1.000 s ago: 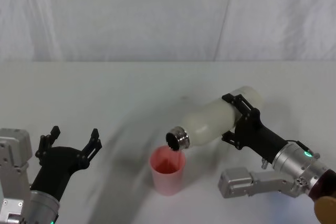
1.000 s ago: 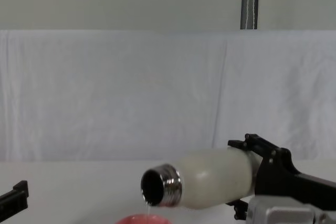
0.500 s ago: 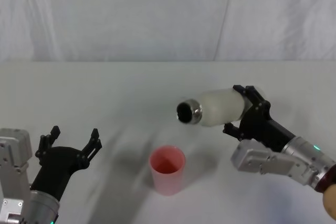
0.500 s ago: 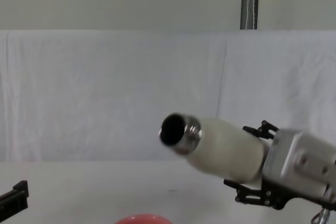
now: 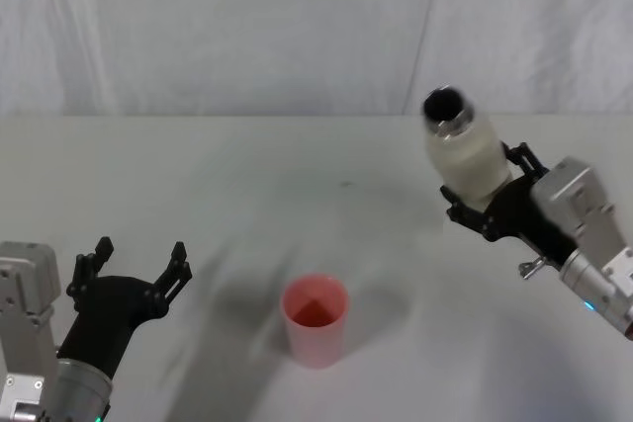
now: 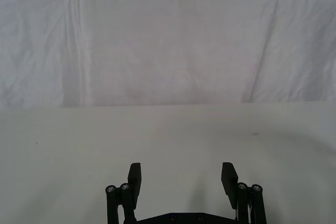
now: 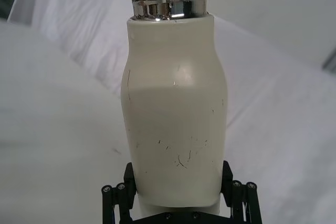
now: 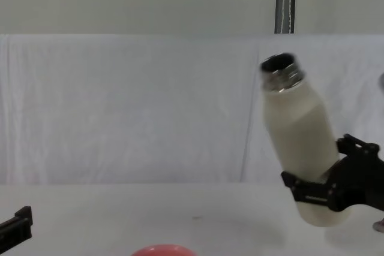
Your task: Grasp the thermos with one hand and pour water into the cup lid.
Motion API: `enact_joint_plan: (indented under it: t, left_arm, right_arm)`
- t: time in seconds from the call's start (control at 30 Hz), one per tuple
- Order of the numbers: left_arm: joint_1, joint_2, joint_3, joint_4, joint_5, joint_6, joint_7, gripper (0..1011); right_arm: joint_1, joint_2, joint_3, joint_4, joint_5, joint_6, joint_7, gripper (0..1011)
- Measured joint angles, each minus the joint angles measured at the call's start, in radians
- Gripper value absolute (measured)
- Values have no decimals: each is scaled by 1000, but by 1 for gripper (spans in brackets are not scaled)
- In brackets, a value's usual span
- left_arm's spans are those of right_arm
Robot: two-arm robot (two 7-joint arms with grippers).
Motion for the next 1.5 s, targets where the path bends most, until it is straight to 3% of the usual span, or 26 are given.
enact_joint_plan:
  t: [0.23, 0.4, 0.5, 0.87, 1.5]
  left_arm:
    - [0, 0, 0, 0, 0, 0, 0, 1001]
    - [0, 0, 0, 0, 0, 0, 0, 1001]
    - [0, 0, 0, 0, 0, 0, 0, 1001]
    - [0, 0, 0, 0, 0, 0, 0, 1001]
    - [0, 0, 0, 0, 0, 0, 0, 1001]
  right_arm:
    - [0, -47, 85, 26, 239, 102, 87, 956]
    - [11, -68, 117, 49, 342, 172, 97, 956]
    - [14, -74, 126, 58, 374, 198, 93, 956]
    - [18, -71, 124, 70, 429, 241, 60, 956]
    - [35, -65, 104, 105, 425, 233, 28, 956]
